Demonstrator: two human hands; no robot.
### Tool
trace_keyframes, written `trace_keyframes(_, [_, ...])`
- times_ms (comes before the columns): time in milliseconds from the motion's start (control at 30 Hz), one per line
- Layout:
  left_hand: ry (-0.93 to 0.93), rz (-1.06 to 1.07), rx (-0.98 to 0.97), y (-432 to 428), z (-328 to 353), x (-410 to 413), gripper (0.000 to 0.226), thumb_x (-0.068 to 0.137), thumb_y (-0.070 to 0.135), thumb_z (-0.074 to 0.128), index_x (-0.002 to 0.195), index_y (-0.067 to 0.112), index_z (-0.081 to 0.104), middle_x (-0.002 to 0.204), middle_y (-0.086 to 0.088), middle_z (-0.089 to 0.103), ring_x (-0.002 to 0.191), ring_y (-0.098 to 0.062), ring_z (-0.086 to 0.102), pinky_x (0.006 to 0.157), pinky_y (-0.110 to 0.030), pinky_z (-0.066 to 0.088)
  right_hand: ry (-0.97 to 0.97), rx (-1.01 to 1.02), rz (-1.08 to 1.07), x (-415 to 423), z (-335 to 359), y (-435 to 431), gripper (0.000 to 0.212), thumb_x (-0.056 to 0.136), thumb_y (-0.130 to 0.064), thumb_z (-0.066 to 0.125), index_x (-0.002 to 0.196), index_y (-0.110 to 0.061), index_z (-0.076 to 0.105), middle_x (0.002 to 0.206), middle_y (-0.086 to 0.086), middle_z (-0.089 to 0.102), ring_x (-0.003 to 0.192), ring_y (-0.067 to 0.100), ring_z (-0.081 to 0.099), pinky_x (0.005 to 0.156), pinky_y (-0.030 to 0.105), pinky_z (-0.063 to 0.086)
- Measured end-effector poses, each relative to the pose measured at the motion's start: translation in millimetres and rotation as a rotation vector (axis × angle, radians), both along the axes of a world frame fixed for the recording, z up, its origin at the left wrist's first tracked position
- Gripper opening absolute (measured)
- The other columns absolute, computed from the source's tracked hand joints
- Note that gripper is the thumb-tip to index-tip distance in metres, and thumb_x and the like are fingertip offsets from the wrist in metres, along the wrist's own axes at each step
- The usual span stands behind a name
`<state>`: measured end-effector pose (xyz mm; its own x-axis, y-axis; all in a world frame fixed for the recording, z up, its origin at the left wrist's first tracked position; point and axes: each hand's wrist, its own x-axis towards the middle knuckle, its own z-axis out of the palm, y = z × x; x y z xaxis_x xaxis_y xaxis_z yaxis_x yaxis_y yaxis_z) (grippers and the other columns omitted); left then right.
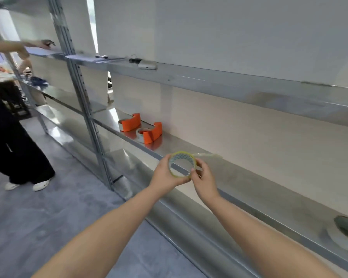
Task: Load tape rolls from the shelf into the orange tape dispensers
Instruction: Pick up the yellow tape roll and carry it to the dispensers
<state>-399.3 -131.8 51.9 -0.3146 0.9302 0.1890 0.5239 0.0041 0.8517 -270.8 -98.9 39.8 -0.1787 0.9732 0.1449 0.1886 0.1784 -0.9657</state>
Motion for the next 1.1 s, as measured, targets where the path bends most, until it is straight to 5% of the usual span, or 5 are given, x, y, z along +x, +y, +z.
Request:
trace_keyframes(200, [-0.017,-0.037,0.011,0.0,9.9,-92.1,0.07,0.055,0.028,0.088,0.107,0.033,0.042,0.108,0.012,0.054,0.103,-0.006,0.053,0.082,-0.015,0.038,-0.003,0.001,0.03,-90.8,2.0,3.8,0.033,0.091,-0.01,0.05,0.123,-0.017,0.049,0.11,-0.005,0.059,0.104,0.017,0.059,0.093,0.031,0.048])
trace_keyframes(533, [-0.075,-0.041,-0.036,48.0,-4.5,-186.0,0.077,0.053,0.037,0.087,0.117,0.03,0.045,0.118,0.007,0.057,0.111,-0.011,0.054,0.093,-0.026,0.045,-0.034,0.012,0.024,-184.9,-6.9,54.6,0.032,0.09,-0.012,0.051,0.121,-0.018,0.052,0.118,-0.001,0.062,0.105,0.018,0.06,0.094,0.035,0.05])
trace_keyframes(733, [-0.027,-0.185,-0.103,120.5,-2.9,-217.4,0.075,0.057,0.032,0.086,0.118,0.029,0.043,0.112,0.012,0.052,0.109,-0.008,0.051,0.087,-0.02,0.039,0.035,-0.029,-0.055,-213.3,-17.1,118.2,0.031,0.086,-0.002,0.051,0.106,-0.026,0.052,0.108,-0.001,0.062,0.098,0.022,0.061,0.081,0.029,0.051])
trace_keyframes(867, [-0.001,-0.317,-0.181,169.8,-10.9,-223.7,0.085,0.059,0.019,0.086,0.129,0.017,0.039,0.114,0.01,0.046,0.113,-0.009,0.047,0.087,-0.017,0.035,-0.011,-0.081,-0.166,-213.5,-24.4,161.0,0.031,0.086,0.0,0.05,0.112,-0.016,0.054,0.109,0.003,0.062,0.098,0.021,0.059,0.073,0.017,0.045])
trace_keyframes(1100, [0.111,-0.51,-0.258,247.0,-41.3,-231.7,0.07,0.059,0.008,0.082,0.121,0.01,0.05,0.109,0.004,0.056,0.103,-0.011,0.055,0.081,-0.014,0.04,-0.106,-0.182,-0.301,-213.8,-50.9,210.7,0.035,0.086,0.003,0.048,0.121,-0.002,0.051,0.111,0.003,0.054,0.107,0.016,0.051,0.094,0.028,0.042])
